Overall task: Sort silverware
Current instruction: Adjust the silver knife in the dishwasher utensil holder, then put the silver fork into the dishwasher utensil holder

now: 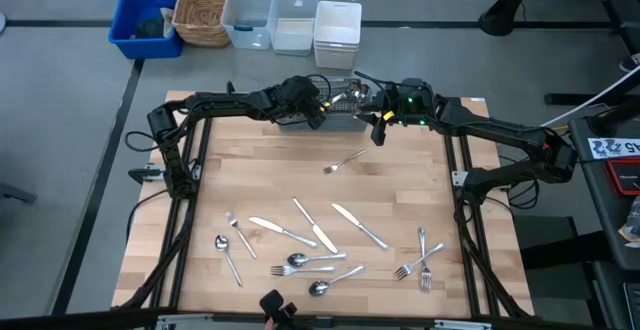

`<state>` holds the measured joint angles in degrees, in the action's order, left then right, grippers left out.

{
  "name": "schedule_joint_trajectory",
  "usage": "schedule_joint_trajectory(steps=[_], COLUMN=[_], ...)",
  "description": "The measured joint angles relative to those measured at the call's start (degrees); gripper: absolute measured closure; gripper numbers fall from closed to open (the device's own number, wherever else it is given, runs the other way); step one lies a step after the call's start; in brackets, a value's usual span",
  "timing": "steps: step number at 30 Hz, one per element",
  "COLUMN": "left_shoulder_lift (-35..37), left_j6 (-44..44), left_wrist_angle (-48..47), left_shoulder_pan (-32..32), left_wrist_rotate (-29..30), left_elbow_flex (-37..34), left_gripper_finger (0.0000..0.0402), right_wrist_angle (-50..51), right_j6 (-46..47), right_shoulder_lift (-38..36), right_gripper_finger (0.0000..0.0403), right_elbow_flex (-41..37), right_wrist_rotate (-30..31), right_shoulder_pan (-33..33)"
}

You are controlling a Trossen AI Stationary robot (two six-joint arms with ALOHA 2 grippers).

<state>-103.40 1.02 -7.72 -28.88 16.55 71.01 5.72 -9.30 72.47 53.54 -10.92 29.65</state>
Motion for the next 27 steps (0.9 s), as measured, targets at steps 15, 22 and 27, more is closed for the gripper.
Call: schedule_joint_trajectory(steps=[15,22,27], left_shoulder_lift=[15.28,23.51,26.85], left_j6=[6.58,13.55,16.95], left_wrist_angle=[-10.95,-25.63,-34.28], left_shoulder_pan=[5.57,8.71,12.12], left_wrist_rotate=[0.16,0.18,0.15], left_elbow_flex=[0.23,0.29,0.30], left_gripper_finger=[0.0270,0.0270,0.0270], right_wrist_angle=[1.67,1.05,0.92], right_j6=[-2.29,-9.43,-13.94], right_shoulder_lift=[2.91,10.51,16.04], right_gripper_finger=[0.0285,0.0285,0.0285], right_elbow_flex=[0.00,0.00,-0.02], right_wrist_rotate=[-6.14,-4.94,-0.34], right_shoulder_pan=[-2.12,-8.49,-11.58])
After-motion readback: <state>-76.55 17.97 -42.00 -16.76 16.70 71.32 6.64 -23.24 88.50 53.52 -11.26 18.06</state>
